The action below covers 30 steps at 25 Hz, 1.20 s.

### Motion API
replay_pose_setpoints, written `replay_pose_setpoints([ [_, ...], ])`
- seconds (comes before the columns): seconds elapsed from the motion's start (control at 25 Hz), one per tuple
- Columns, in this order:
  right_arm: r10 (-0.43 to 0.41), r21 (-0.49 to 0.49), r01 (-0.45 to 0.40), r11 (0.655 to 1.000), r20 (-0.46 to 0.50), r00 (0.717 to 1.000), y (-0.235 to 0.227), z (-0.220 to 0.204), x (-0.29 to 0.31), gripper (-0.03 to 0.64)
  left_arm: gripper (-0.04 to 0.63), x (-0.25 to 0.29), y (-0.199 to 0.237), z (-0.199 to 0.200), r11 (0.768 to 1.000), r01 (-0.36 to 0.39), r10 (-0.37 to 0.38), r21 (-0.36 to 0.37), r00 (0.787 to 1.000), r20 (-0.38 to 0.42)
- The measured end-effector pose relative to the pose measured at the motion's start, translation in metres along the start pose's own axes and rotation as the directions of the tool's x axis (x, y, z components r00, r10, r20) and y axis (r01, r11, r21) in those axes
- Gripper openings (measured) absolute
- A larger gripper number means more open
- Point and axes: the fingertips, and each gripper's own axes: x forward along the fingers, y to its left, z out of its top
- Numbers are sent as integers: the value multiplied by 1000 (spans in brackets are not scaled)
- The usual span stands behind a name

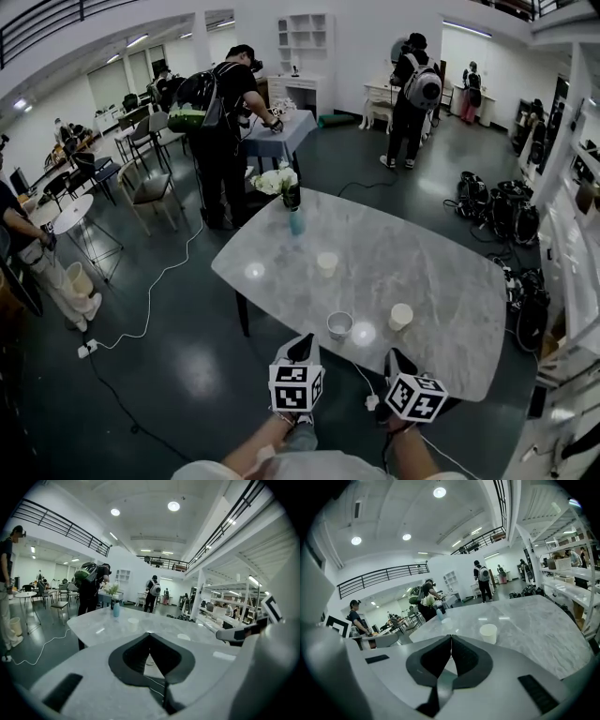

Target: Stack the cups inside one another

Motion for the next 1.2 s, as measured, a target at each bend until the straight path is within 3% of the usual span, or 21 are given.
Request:
replay_pose_setpoints([
  [0.48, -62, 12, 62, 998, -24, 998, -2, 20, 65, 8, -5, 68, 36, 19, 998, 57, -57, 2, 998, -34],
  [0.84, -81, 2, 81, 997, -41, 996, 19, 37, 106, 8, -6, 106, 73, 39, 996, 82, -83, -36, 995, -50],
  [1.2, -90, 23, 93, 995, -82, 993, -2, 26, 126, 8, -5, 126, 83, 10, 997, 48, -55, -63, 992, -114],
])
